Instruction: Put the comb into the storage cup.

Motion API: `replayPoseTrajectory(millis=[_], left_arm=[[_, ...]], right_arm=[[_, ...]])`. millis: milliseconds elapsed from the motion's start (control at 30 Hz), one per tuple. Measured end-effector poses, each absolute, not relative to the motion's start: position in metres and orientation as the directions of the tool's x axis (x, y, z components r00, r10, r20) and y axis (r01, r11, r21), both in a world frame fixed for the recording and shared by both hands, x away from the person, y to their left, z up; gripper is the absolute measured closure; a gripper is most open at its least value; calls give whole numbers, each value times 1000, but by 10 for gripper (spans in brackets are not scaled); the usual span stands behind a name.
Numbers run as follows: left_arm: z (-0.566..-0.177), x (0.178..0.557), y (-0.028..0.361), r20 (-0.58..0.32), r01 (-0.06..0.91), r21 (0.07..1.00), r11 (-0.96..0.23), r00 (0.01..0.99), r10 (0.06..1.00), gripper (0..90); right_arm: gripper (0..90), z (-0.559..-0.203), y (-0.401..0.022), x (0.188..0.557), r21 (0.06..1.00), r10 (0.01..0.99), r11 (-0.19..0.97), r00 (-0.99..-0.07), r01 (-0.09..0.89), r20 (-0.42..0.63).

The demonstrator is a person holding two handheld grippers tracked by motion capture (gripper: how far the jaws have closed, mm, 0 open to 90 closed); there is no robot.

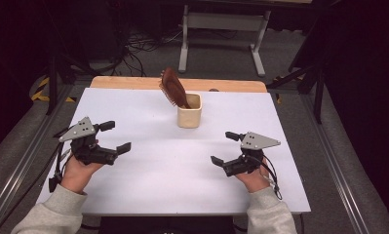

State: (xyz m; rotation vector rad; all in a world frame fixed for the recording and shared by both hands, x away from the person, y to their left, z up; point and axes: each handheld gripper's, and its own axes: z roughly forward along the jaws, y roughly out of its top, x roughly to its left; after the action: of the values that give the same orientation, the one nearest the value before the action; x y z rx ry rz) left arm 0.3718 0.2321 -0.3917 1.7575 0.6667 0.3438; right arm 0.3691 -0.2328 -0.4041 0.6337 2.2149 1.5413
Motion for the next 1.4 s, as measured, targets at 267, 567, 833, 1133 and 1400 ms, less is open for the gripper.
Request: replayPoseTrajectory(millis=[267, 567, 833, 1133, 1400], left_arm=[[-421, 364, 236, -103, 275, 941, -197, 786, 609, 3], [-445, 358, 241, -102, 286, 939, -192, 764, 637, 5], [-462, 352, 248, -90, 284, 945, -163, 705, 704, 8], [-463, 352, 248, -84, 275, 948, -160, 702, 707, 6], [-464, 353, 253, -150, 300, 949, -97, 699, 699, 2]], right_arm=[[11, -412, -234, 365, 936, 550, 311, -834, 163, -38], [11, -424, -238, 358, 935, 550, 314, -834, 164, -38], [13, -434, -241, 356, 934, 566, 301, -824, 191, -14], [11, -453, -247, 353, 932, 589, 277, -808, 233, 28], [11, -452, -248, 351, 939, 602, 268, -798, 216, 11]])
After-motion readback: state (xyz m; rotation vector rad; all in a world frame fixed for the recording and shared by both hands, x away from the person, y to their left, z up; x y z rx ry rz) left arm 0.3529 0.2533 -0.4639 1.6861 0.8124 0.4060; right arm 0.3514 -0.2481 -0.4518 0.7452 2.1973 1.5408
